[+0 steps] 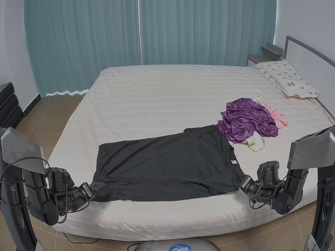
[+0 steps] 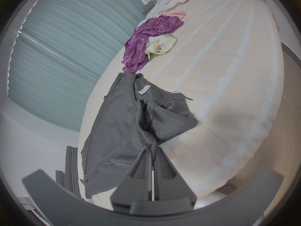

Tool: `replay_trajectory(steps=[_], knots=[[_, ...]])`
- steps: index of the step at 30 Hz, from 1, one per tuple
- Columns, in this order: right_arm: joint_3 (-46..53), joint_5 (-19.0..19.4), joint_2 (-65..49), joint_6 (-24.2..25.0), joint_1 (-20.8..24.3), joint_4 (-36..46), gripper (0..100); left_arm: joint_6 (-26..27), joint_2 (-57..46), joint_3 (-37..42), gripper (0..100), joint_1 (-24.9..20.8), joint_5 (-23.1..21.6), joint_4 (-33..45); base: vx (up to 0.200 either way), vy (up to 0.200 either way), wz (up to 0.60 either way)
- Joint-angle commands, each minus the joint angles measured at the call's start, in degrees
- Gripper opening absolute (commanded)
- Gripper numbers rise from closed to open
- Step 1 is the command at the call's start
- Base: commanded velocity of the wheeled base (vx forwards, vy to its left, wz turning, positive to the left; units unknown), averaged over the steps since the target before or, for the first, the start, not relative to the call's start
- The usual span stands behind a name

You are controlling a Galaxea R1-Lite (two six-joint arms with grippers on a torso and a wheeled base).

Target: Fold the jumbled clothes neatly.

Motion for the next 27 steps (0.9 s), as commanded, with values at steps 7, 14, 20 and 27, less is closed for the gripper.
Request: replay_trajectory(steps=[7, 14, 20, 27], knots=[[0.90, 0.24, -1.11, -0.28, -1.01, 0.00, 0, 0.06, 0.18, 0.07, 100, -0.01, -0.08, -0.10, 0.000, 0.000, 0.00], [0.19, 0.51, 0.74, -1.77, -0.92, 0.00, 100, 0.06, 0.18, -0.01, 100, -0.01, -0.08, -0.01, 0.000, 0.000, 0.00], [0.46, -0.11, 0.74, -4.41, -0.83, -1.49, 100, 1.29, -0.18, 0.60, 100, -0.18, 0.09, -0.18, 0.000, 0.000, 0.00], [1.69, 0.42, -5.50, -5.20, -3.65, -3.07, 100, 2.34, 0.26, 1.48, 100, -0.44, 3.35, -4.49, 0.000, 0.000, 0.00]])
